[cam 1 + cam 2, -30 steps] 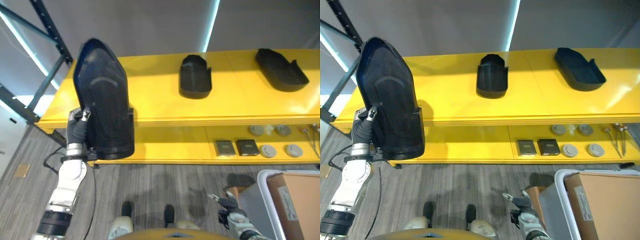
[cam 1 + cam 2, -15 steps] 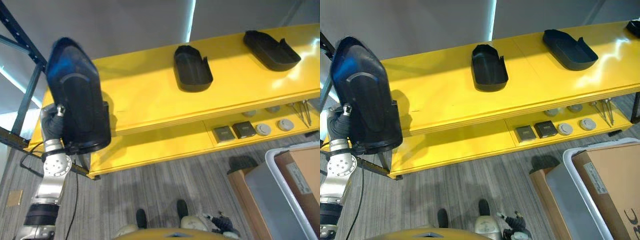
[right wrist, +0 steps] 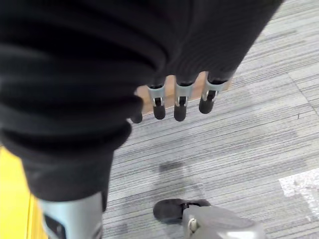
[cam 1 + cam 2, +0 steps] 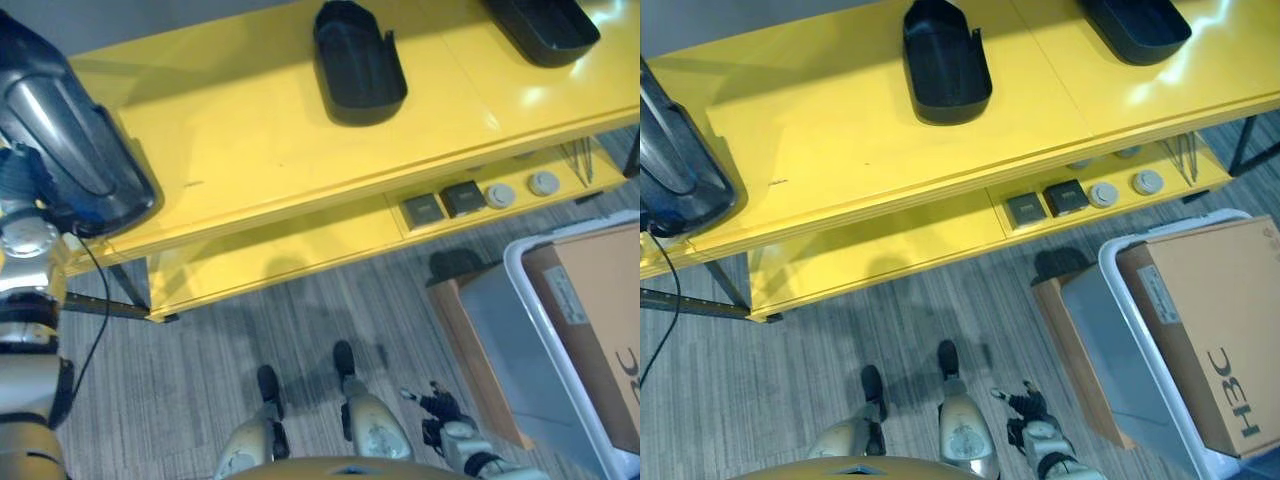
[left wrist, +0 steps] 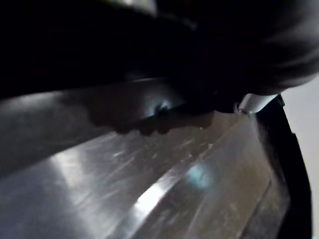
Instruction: Move parts from the plastic box to the shelf.
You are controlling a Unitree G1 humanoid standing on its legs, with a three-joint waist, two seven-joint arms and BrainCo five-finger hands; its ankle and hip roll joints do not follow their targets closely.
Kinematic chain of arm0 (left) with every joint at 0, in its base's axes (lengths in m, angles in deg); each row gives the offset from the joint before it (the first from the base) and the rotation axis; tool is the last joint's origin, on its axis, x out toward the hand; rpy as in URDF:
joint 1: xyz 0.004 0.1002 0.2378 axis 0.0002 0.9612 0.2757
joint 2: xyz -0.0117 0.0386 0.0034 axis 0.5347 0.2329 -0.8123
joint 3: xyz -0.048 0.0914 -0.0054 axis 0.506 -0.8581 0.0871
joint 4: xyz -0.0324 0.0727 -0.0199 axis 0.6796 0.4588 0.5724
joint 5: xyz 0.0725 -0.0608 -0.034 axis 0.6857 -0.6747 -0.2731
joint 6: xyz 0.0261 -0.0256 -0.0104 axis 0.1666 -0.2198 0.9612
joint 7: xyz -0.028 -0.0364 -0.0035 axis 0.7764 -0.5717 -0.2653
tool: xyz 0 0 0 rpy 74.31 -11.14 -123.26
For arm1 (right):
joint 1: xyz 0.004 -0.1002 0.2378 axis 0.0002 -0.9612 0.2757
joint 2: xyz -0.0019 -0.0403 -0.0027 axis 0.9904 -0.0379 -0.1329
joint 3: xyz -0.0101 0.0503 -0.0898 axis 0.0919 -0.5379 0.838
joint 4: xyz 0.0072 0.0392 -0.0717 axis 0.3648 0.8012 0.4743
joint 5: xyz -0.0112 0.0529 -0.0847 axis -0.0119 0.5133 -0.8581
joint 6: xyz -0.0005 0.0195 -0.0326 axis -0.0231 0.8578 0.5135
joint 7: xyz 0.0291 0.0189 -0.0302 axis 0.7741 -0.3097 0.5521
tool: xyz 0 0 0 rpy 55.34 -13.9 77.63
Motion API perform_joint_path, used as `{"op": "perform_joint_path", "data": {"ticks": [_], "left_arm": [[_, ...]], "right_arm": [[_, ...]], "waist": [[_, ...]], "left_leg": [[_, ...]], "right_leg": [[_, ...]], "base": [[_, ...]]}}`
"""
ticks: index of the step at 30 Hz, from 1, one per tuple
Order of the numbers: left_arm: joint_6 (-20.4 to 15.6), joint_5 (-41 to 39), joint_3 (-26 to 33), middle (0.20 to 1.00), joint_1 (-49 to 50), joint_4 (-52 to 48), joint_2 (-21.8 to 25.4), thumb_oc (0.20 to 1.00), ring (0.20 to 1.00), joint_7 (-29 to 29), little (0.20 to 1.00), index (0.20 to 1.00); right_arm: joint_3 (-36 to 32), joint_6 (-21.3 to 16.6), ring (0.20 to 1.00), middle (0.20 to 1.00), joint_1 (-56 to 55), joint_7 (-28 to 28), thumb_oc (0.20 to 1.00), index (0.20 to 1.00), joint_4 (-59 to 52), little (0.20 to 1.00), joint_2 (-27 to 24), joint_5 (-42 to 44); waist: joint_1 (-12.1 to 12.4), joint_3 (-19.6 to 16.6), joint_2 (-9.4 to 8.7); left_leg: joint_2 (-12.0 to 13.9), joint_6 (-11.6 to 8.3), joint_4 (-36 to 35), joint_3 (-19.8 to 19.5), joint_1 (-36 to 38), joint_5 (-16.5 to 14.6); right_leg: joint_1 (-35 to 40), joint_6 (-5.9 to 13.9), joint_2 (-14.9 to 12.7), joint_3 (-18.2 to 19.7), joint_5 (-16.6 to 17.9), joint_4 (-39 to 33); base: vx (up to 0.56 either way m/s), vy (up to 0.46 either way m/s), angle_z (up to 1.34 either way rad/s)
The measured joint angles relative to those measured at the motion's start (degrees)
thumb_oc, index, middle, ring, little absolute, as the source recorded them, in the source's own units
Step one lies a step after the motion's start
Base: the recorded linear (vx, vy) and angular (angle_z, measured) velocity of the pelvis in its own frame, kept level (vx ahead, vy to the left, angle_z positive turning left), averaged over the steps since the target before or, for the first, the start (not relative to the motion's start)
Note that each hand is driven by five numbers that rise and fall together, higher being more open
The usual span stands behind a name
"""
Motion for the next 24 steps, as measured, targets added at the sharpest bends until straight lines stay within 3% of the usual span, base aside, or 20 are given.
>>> {"op": "perform_joint_path", "data": {"ticks": [3,7,21,24], "left_arm": [[2.1,-1.0,-9.5,0.2,-11.4,9.6,0.3,0.2,0.2,3.5,0.2,0.2],[3.0,-1.0,-9.7,0.2,-16.8,7.7,1.4,0.2,0.2,6.9,0.2,0.2],[4.1,0.3,-11.1,0.2,-19.1,9.5,1.2,0.2,0.2,7.4,0.2,0.2],[4.5,4.0,-13.2,0.2,-19.7,9.7,1.5,0.2,0.2,7.1,0.2,0.2]], "right_arm": [[3.2,0.1,1.0,1.0,1.8,0.8,1.0,1.0,0.3,1.0,0.4,1.5],[3.8,-0.2,1.0,1.0,4.8,2.1,1.0,1.0,-1.8,1.0,1.1,2.6],[4.9,-0.1,1.0,1.0,4.8,2.3,1.0,1.0,-1.6,1.0,1.9,4.4],[4.9,-0.2,1.0,1.0,4.8,2.3,1.0,1.0,-1.6,1.0,1.8,4.9]], "waist": [[0.3,2.1,-0.31],[-0.4,5.3,-0.3],[-1.3,5.5,-0.33],[-1.3,5.5,-0.33]], "left_leg": [[0.2,-0.24,0.0,-0.3,-0.6,0.3],[0.2,-0.28,0.0,-0.2,-2.5,0.7],[0.4,-0.51,0.0,-0.6,-4.0,0.5],[0.4,-0.51,0.0,-0.5,-4.0,0.5]], "right_leg": [[-0.5,-0.05,0.1,-0.4,0.0,0.0],[-2.3,-0.39,0.2,-0.5,1.0,0.4],[-3.7,-0.49,0.3,-0.7,0.8,0.4],[-3.7,-0.5,0.3,-0.6,0.8,0.4]], "base": [[-0.06,-0.026,0.03],[-0.02,-0.017,-0.01],[0.0,-0.004,0.02],[0.0,0.0,0.0]]}}
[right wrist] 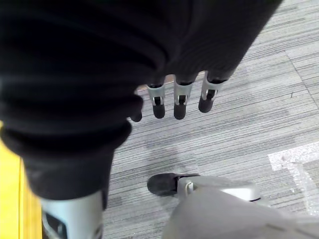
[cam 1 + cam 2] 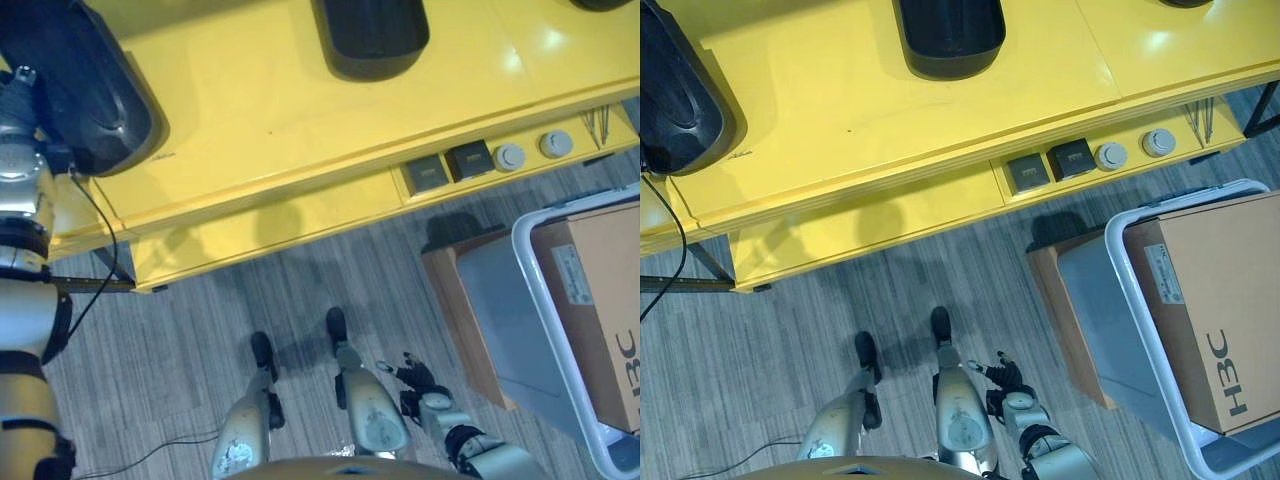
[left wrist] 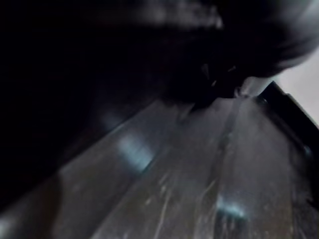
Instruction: Move parts from the plastic box to the shelf.
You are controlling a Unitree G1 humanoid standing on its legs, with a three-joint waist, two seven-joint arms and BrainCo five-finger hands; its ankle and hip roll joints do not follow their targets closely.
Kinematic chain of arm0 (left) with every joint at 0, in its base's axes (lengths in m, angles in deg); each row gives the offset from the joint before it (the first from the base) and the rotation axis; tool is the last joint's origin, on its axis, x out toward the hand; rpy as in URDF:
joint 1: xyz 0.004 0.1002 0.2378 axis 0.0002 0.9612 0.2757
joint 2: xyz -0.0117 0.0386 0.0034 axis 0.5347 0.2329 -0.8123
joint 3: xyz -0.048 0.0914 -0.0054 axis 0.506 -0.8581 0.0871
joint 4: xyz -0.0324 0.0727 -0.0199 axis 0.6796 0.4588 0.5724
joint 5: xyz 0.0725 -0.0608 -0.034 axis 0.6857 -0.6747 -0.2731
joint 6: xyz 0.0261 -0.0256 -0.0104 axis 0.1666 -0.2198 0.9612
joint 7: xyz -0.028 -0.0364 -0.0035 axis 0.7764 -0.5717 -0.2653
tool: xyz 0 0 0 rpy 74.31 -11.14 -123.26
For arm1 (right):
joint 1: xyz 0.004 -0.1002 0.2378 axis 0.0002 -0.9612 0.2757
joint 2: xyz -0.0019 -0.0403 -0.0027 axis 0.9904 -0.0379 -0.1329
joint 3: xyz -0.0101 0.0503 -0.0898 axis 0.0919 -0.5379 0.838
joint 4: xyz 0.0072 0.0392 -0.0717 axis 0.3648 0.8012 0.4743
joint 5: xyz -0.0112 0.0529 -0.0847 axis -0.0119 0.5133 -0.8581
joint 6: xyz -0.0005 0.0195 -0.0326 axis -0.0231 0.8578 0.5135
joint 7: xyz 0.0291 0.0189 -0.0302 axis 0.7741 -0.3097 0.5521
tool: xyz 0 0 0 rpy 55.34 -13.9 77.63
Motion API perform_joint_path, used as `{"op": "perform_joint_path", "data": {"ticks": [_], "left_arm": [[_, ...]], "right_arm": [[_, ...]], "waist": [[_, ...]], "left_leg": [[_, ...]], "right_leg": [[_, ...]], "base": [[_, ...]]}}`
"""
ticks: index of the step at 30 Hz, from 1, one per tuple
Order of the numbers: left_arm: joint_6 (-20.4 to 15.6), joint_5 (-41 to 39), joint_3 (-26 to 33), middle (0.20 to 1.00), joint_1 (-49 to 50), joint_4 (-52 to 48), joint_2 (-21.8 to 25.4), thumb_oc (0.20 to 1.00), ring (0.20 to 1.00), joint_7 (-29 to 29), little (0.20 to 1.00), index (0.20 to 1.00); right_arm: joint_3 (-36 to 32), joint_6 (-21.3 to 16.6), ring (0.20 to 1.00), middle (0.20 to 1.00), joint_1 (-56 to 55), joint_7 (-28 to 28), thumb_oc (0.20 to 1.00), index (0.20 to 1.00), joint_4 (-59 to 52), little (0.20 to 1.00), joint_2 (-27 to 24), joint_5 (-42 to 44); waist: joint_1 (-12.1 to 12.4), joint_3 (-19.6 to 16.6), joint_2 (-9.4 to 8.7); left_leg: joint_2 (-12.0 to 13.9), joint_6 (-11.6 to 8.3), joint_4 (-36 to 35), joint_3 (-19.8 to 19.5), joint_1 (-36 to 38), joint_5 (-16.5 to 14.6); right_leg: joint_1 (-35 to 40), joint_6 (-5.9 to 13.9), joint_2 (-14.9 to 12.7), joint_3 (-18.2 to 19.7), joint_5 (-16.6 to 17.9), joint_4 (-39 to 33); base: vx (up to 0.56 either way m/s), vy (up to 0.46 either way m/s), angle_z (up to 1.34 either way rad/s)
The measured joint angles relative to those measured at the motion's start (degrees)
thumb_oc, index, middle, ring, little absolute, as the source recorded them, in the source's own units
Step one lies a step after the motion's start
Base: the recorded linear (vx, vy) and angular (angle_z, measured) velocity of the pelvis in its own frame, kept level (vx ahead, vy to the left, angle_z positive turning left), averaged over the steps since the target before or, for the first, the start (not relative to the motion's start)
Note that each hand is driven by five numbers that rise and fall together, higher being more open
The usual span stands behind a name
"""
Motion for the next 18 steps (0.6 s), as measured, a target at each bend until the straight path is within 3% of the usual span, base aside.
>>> {"op": "perform_joint_path", "data": {"ticks": [9,18], "left_arm": [[1.0,9.7,-6.0,0.2,-1.3,1.1,2.8,0.2,0.2,4.0,0.2,0.2],[2.5,14.1,-6.1,0.2,-1.5,3.2,2.8,0.2,0.2,5.0,0.2,0.2]], "right_arm": [[0.0,0.0,1.0,1.0,0.3,0.4,1.0,1.0,0.1,1.0,-0.3,1.2],[1.0,0.1,1.0,1.0,0.8,1.4,1.0,1.0,0.7,1.0,0.2,1.7]], "waist": [[-0.1,0.0,0.01],[0.0,-0.1,0.04]], "left_leg": [[0.1,-0.01,0.0,0.4,0.3,0.0],[0.1,-0.01,0.0,0.4,0.8,0.0]], "right_leg": [[0.1,-0.06,0.1,0.0,0.0,0.0],[0.7,-0.23,0.1,0.0,0.2,0.0]], "base": [[0.0,-0.002,-0.01],[0.0,0.0,0.0]]}}
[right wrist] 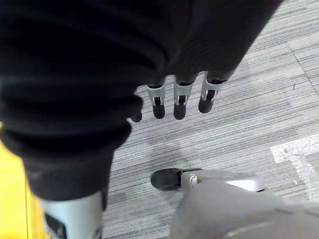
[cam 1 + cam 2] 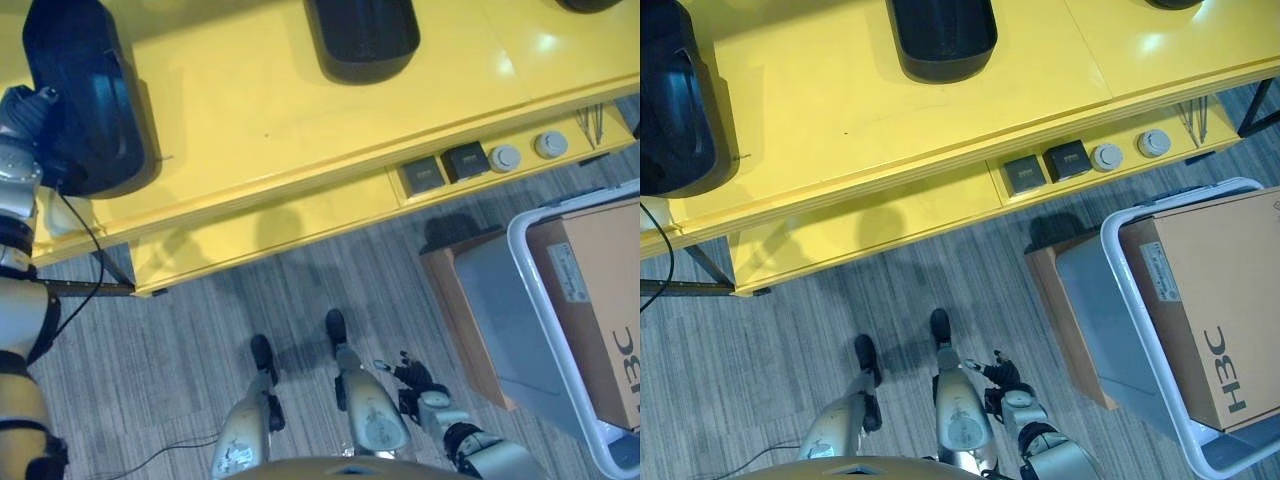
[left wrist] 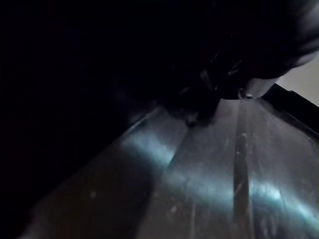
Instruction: Move parts from the plastic box to the shelf.
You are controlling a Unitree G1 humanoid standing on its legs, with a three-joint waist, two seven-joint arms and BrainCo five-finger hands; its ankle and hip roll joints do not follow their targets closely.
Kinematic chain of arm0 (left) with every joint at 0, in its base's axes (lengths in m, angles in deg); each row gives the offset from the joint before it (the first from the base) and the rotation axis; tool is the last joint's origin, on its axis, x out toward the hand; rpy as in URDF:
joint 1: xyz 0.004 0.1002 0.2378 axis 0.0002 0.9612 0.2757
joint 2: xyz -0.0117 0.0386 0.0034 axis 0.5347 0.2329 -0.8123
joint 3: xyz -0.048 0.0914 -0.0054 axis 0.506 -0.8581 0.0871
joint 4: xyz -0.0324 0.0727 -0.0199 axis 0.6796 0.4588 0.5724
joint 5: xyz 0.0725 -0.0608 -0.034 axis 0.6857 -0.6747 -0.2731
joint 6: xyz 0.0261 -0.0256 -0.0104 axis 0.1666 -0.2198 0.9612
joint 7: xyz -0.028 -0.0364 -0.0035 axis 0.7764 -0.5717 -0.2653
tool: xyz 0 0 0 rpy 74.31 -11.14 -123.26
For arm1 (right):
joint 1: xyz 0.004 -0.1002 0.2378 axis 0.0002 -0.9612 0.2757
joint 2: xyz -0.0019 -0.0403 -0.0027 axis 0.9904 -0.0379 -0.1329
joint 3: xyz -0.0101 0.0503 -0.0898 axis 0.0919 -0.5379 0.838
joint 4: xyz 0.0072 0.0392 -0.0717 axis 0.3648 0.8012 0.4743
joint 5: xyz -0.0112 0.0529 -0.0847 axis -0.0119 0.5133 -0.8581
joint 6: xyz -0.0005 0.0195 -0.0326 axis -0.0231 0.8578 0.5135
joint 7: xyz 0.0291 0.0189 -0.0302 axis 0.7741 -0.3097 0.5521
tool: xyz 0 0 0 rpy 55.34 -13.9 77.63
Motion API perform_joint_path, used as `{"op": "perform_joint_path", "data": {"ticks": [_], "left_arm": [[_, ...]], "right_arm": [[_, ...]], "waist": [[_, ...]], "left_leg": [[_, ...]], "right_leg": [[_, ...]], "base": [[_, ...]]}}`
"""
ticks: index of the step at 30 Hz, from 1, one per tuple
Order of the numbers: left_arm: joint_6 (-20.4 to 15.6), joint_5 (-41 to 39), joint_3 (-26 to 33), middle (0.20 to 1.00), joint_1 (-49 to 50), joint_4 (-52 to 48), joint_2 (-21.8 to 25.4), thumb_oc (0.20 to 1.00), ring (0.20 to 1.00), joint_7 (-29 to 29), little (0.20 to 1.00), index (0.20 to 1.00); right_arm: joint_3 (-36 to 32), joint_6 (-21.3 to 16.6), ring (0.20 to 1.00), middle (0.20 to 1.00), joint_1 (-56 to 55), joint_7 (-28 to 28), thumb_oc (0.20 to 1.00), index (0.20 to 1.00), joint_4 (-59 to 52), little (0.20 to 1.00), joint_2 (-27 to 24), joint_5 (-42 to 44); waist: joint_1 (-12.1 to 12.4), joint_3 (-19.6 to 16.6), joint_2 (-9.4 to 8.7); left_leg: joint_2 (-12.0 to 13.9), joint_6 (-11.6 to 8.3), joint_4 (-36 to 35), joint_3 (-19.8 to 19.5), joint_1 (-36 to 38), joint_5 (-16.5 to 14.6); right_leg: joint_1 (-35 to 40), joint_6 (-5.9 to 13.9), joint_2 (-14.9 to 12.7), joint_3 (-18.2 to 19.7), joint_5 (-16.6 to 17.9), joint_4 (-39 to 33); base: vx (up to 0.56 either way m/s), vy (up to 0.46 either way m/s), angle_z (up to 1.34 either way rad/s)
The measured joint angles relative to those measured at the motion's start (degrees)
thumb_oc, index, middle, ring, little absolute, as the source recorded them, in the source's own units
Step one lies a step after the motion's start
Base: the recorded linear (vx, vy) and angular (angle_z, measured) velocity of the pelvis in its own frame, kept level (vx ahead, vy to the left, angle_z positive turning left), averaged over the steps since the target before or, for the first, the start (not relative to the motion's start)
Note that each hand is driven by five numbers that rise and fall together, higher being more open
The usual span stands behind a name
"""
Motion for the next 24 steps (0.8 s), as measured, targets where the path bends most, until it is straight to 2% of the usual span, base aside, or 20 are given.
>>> {"op": "perform_joint_path", "data": {"ticks": [1,2,3,4,15,19,24], "left_arm": [[0.1,0.0,0.4,0.2,0.0,0.1,-0.2,0.2,0.2,-0.1,0.2,0.2],[0.3,0.0,0.4,0.448,0.0,0.1,-0.3,0.448,0.448,-0.1,0.448,0.448],[0.4,0.0,0.3,0.884,0.0,0.1,-0.4,0.884,0.884,-0.2,0.884,0.884],[0.4,1.2,0.3,1.0,0.1,0.8,-1.0,1.0,1.0,-1.0,1.0,1.0],[1.2,2.3,0.5,1.0,0.0,1.6,-3.5,1.0,1.0,-4.8,1.0,1.0],[1.9,2.2,0.9,1.0,0.0,2.2,-5.8,1.0,1.0,-5.6,1.0,1.0],[2.2,-0.7,3.7,1.0,0.0,3.3,-8.6,1.0,1.0,-6.7,1.0,1.0]], "right_arm": [[0.0,0.0,1.0,1.0,0.0,0.0,1.0,1.0,0.1,1.0,0.0,0.1],[0.0,0.0,1.0,1.0,0.0,0.0,1.0,1.0,0.2,1.0,0.0,0.1],[0.0,0.0,1.0,1.0,0.0,0.0,1.0,1.0,0.3,1.0,0.0,0.2],[0.0,0.0,1.0,1.0,0.0,0.0,1.0,1.0,0.3,1.0,0.0,0.3],[0.1,0.1,1.0,1.0,0.1,0.0,1.0,1.0,1.4,1.0,0.1,0.5],[0.1,0.1,1.0,1.0,0.1,-0.1,1.0,1.0,1.5,1.0,0.2,0.6],[0.0,1.1,1.0,1.0,0.4,0.0,1.0,1.0,2.4,1.0,0.6,1.6]], "waist": [[0.0,0.0,0.0],[0.1,0.0,-0.01],[0.1,0.0,0.01],[0.2,-0.1,-0.01],[0.5,-0.9,-0.09],[0.6,-3.3,-0.57],[0.8,-4.0,-1.25]], "left_leg": [[0.0,0.0,0.0,0.0,0.0,0.0],[0.0,0.0,0.0,0.0,0.0,0.0],[0.0,-0.01,0.0,0.0,0.0,0.0],[0.0,0.01,0.0,-0.1,0.0,0.0],[0.0,0.03,0.0,-0.2,0.2,0.3],[0.0,0.05,0.0,-0.3,0.1,0.3],[0.1,0.02,0.0,-0.6,3.0,0.2]], "right_leg": [[0.0,-0.02,0.0,0.0,0.0,0.0],[0.0,-0.03,0.0,0.0,0.0,0.0],[0.0,-0.05,0.0,0.0,0.0,0.0],[0.1,-0.07,0.0,-0.1,0.1,0.0],[0.3,-0.32,0.0,-0.1,0.3,0.0],[0.2,-0.34,0.0,-0.2,0.3,0.0],[3.3,-0.24,0.0,-0.3,0.0,0.0]], "base": [[0.0,0.0,0.0],[0.0,0.0,0.0],[0.0,0.0,0.0],[0.0,0.0,0.0],[0.0,0.0,0.0],[0.01,0.002,0.0],[0.07,0.018,0.03]]}}
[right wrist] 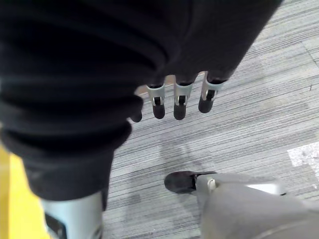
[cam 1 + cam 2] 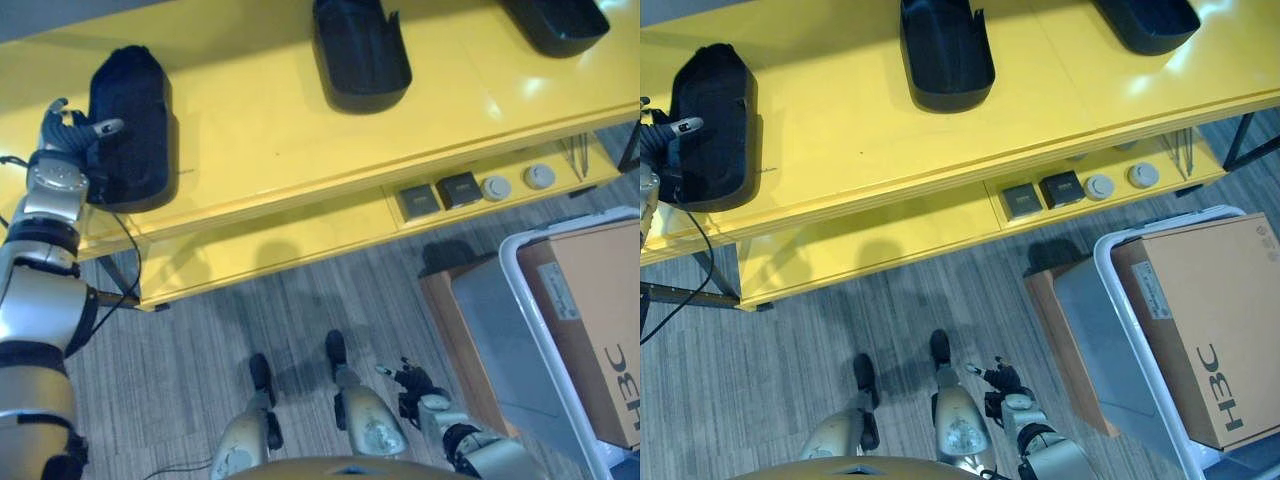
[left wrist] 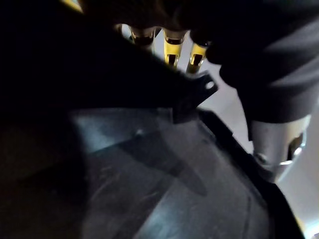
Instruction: Move parts from the plastic box to the shelf.
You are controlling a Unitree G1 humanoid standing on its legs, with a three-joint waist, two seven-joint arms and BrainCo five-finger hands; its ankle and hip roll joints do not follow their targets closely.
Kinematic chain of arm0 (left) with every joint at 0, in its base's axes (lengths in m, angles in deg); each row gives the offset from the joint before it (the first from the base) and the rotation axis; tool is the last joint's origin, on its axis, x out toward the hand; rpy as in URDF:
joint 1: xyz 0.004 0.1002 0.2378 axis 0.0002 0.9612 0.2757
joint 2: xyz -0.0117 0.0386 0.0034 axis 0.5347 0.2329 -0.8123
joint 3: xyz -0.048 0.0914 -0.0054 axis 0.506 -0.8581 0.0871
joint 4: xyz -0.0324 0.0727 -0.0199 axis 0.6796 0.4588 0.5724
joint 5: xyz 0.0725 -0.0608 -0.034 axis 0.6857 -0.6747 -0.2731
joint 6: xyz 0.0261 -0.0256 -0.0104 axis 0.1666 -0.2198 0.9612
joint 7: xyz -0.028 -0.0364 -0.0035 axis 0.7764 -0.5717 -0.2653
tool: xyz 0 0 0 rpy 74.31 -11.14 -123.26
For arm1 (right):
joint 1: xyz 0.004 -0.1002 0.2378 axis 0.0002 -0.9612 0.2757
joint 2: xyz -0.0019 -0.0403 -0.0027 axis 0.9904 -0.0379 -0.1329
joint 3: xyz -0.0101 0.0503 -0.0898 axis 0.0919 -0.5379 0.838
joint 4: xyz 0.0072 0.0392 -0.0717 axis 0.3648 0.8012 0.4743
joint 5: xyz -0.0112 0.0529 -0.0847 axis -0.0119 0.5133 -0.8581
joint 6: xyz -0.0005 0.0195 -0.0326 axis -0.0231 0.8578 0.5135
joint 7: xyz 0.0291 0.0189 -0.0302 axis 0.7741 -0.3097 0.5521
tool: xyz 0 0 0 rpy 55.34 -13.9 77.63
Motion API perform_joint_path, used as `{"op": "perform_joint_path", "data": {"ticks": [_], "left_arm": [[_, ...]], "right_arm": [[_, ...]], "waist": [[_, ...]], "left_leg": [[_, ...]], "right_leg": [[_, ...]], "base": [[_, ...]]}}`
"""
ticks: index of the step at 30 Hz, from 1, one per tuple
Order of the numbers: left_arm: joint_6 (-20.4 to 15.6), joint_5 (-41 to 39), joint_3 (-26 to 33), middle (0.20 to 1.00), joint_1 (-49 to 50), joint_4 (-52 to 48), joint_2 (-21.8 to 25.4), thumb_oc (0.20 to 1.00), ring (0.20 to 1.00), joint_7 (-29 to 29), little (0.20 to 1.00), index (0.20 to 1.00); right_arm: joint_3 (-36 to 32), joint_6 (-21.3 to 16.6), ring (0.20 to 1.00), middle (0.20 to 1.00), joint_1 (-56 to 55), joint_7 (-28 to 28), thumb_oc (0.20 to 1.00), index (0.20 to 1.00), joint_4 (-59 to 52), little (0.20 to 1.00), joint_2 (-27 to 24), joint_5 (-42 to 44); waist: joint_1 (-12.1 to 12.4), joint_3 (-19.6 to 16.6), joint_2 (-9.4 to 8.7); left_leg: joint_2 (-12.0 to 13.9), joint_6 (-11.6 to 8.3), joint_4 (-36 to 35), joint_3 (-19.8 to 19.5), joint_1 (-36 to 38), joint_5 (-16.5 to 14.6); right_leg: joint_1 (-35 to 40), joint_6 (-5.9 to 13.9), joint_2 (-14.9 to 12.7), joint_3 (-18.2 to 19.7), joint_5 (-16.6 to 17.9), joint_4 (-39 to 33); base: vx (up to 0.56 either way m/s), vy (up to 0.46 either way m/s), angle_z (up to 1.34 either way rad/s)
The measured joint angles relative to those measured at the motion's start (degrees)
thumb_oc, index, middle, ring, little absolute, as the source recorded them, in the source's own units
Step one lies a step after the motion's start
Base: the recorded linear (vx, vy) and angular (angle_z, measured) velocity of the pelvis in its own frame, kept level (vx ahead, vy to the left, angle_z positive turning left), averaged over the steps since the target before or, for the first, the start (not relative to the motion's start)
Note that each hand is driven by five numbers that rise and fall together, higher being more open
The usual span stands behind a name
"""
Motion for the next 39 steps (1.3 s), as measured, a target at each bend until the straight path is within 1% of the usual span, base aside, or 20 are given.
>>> {"op": "perform_joint_path", "data": {"ticks": [1,2,5,6,9,11,12,13,14,15,16,17,18,19,22,26,28,33,36,39], "left_arm": [[0.0,-0.6,0.2,1.0,-0.1,0.0,0.0,1.0,1.0,-0.2,1.0,1.0],[0.4,-2.0,2.2,1.0,-0.1,-0.1,-0.2,1.0,1.0,-0.3,1.0,1.0],[0.5,-2.7,2.4,1.0,0.1,-0.1,-0.1,1.0,1.0,-1.0,1.0,1.0],[0.5,-2.7,2.4,1.0,0.3,-0.1,0.0,1.0,1.0,-1.0,1.0,1.0],[0.5,-2.7,2.5,1.0,1.9,-0.7,1.3,1.0,1.0,-0.6,1.0,1.0],[0.7,-2.7,3.1,1.0,3.6,-4.9,1.6,1.0,1.0,-0.9,1.0,1.0],[0.5,-2.7,3.8,1.0,6.1,-9.8,1.9,1.0,1.0,-1.2,1.0,1.0],[0.2,-3.3,8.1,0.479,12.7,-21.6,2.6,0.479,0.479,-1.9,0.479,0.479],[-2.1,-3.3,15.0,0.2,25.4,-40.4,3.3,0.2,0.2,-2.8,0.2,0.2],[-7.1,-3.2,20.1,0.2,43.7,-62.3,1.8,0.2,0.2,-3.3,0.2,0.2],[-8.5,-3.2,22.3,0.2,50.3,-68.3,-0.6,0.2,0.2,-3.0,0.2,0.2],[-10.0,-3.0,23.7,0.2,55.7,-72.4,-5.2,0.2,0.2,-2.9,0.2,0.2],[-10.2,-2.7,23.6,0.2,59.6,-73.5,-9.8,0.2,0.2,-2.9,0.2,0.2],[-9.9,-2.4,22.8,0.2,61.7,-72.0,-12.2,0.2,0.2,-2.7,0.2,0.2],[-9.4,-1.8,23.6,0.2,65.7,-71.4,-19.6,0.2,0.2,-2.1,0.2,0.2],[-9.5,-0.3,22.5,0.2,68.4,-77.6,-20.6,0.2,0.2,0.5,0.2,0.2],[-10.1,0.4,21.1,0.2,68.8,-78.8,-20.7,0.2,0.2,1.9,0.2,0.2],[-9.9,1.9,19.9,0.2,70.2,-76.5,-20.5,0.2,0.2,3.4,0.2,0.2],[-9.5,2.5,18.6,0.2,70.1,-75.4,-20.5,0.2,0.2,3.7,0.2,0.2],[-9.5,3.1,18.6,0.2,69.5,-75.0,-20.5,0.2,0.2,3.7,0.2,0.2]], "right_arm": [[0.0,0.1,1.0,1.0,0.1,0.0,1.0,1.0,0.1,1.0,0.0,0.0],[-1.2,0.8,1.0,1.0,0.6,0.1,1.0,1.0,1.3,1.0,0.0,0.0],[-1.6,1.3,1.0,1.0,-0.7,0.1,1.0,1.0,1.4,1.0,-0.4,0.0],[-1.7,1.3,1.0,1.0,-1.3,0.1,1.0,1.0,1.2,1.0,-0.4,0.0],[-2.8,1.3,1.0,1.0,-3.5,0.8,1.0,1.0,1.2,1.0,-0.4,0.0],[-4.9,1.6,1.0,1.0,-5.3,1.1,1.0,1.0,1.4,1.0,-0.4,0.2],[-5.5,1.6,1.0,1.0,-6.0,1.1,1.0,1.0,1.3,1.0,-0.4,0.4],[-6.5,1.7,1.0,1.0,-6.7,1.1,1.0,1.0,0.6,1.0,-0.3,0.5],[-8.0,1.9,1.0,1.0,-8.3,1.1,1.0,1.0,-1.5,1.0,-0.3,0.5],[-10.8,1.3,1.0,1.0,-11.6,1.2,1.0,1.0,-4.5,1.0,-0.1,0.4],[-11.6,1.2,1.0,1.0,-13.0,1.2,1.0,1.0,-5.4,1.0,0.0,0.4],[-11.8,1.2,1.0,1.0,-14.7,1.3,1.0,1.0,-5.2,1.0,0.0,0.0],[-11.7,1.5,1.0,1.0,-16.3,2.0,1.0,1.0,-4.7,1.0,0.2,-0.1],[-11.5,1.5,1.0,1.0,-17.7,2.4,1.0,1.0,-2.7,1.0,0.9,-0.5],[-12.0,1.7,1.0,1.0,-18.4,2.5,1.0,1.0,1.2,1.0,2.4,-2.3],[-12.6,2.0,1.0,1.0,-18.9,2.4,1.0,1.0,1.4,1.0,2.5,-2.3],[-11.7,2.1,1.0,1.0,-18.7,2.4,1.0,1.0,1.4,1.0,2.6,-2.4],[-11.4,1.6,1.0,1.0,-17.9,2.3,1.0,1.0,0.1,1.0,2.1,-2.4],[-11.2,1.2,1.0,1.0,-16.7,2.3,1.0,1.0,-1.1,1.0,1.5,-3.6],[-11.3,1.2,1.0,1.0,-16.7,2.2,1.0,1.0,-1.4,1.0,1.1,-4.5]], "waist": [[0.1,-0.2,-0.03],[0.1,-0.3,-0.1],[0.3,-1.0,-0.23],[0.5,-2.7,-0.13],[0.4,-5.4,-0.17],[0.8,-7.2,-0.37],[1.0,-8.1,-0.37],[1.3,-8.7,-0.36],[1.2,-8.7,-0.33],[1.4,-9.2,-0.41],[1.5,-9.9,-0.39],[2.1,-10.3,-0.52],[3.5,-10.8,-0.87],[4.7,-11.4,-1.59],[5.1,-12.4,-2.94],[4.5,-12.8,-3.6],[4.7,-12.8,-3.36],[4.8,-12.6,-1.96],[4.6,-11.8,-0.67],[4.2,-11.6,-0.23]], "left_leg": [[0.0,-0.03,-0.1,0.0,0.0,-0.2],[0.0,-0.07,-0.3,-0.1,1.3,-0.3],[0.2,-0.36,-0.3,0.0,4.7,-1.6],[0.2,-0.19,-0.3,0.0,4.9,-1.9],[0.3,-0.08,-0.3,0.2,6.9,-2.4],[0.3,0.05,-0.3,0.3,9.1,-2.6],[0.3,0.11,-0.3,0.4,9.4,-2.8],[0.2,0.12,-0.3,0.4,10.1,-3.2],[0.2,-0.01,-0.3,0.7,11.5,-3.6],[0.2,-0.05,-0.3,0.7,13.1,-4.4],[0.2,0.07,-0.3,0.7,13.4,-4.7],[0.2,0.13,-0.3,0.7,14.1,-5.0],[0.2,0.25,-0.3,0.3,14.8,-5.4],[0.2,0.41,-0.3,-0.2,14.8,-5.7],[0.0,0.29,-0.3,-1.0,14.5,-5.7],[-0.3,0.97,-0.4,-0.9,14.2,-5.5],[-0.4,1.11,-0.3,-0.9,14.2,-5.5],[-0.3,1.0,-0.3,-0.9,14.2,-5.1],[-0.3,0.95,-0.3,-0.8,14.2,-5.1],[-0.2,0.86,-0.3,-0.7,14.1,-5.1]], "right_leg": [[0.1,-0.02,0.0,-0.1,-0.1,0.0],[1.4,-0.13,0.0,-0.2,-0.3,0.0],[4.6,-0.12,0.1,-0.2,-1.5,-0.1],[4.9,-0.07,0.1,-0.1,-2.2,-0.3],[6.8,-0.06,0.2,-0.2,-2.3,-0.2],[9.1,0.06,0.2,-0.3,-2.6,-0.1],[9.3,0.14,0.1,-0.3,-2.8,0.0],[10.1,0.11,0.1,-0.4,-3.0,0.0],[11.2,0.13,0.1,-0.1,-3.2,0.0],[12.9,0.29,0.1,0.0,-4.0,0.0],[13.2,0.36,0.1,0.0,-4.3,0.0],[13.9,0.47,0.1,0.0,-4.6,0.0],[14.7,0.45,0.1,-0.2,-5.3,-0.1],[14.7,0.34,0.1,-0.3,-6.2,-0.2],[15.1,0.62,-0.2,-1.1,-6.3,-0.2],[15.2,0.64,-0.6,-1.3,-5.9,-0.4],[15.2,0.69,-0.7,-1.3,-5.9,-0.4],[14.7,0.99,-0.5,-1.3,-5.6,-0.4],[14.7,1.02,-0.5,-1.2,-5.5,-0.4],[14.4,1.02,-0.4,-1.1,-5.6,-0.4]], "base": [[0.11,0.044,0.02],[0.1,0.027,0.01],[0.07,0.021,-0.01],[0.08,0.037,-0.02],[0.07,0.031,-0.03],[0.06,0.024,0.0],[0.04,0.029,-0.01],[0.05,0.032,-0.09],[0.06,0.045,-0.1],[0.07,0.037,-0.06],[0.05,0.027,0.04],[0.04,0.007,0.11],[0.03,-0.002,0.15],[0.04,0.003,0.22],[0.01,0.021,0.14],[-0.01,0.007,0.0],[0.0,0.0,0.0],[0.0,0.0,0.0],[0.0,0.0,0.0],[0.0,0.0,0.0]]}}
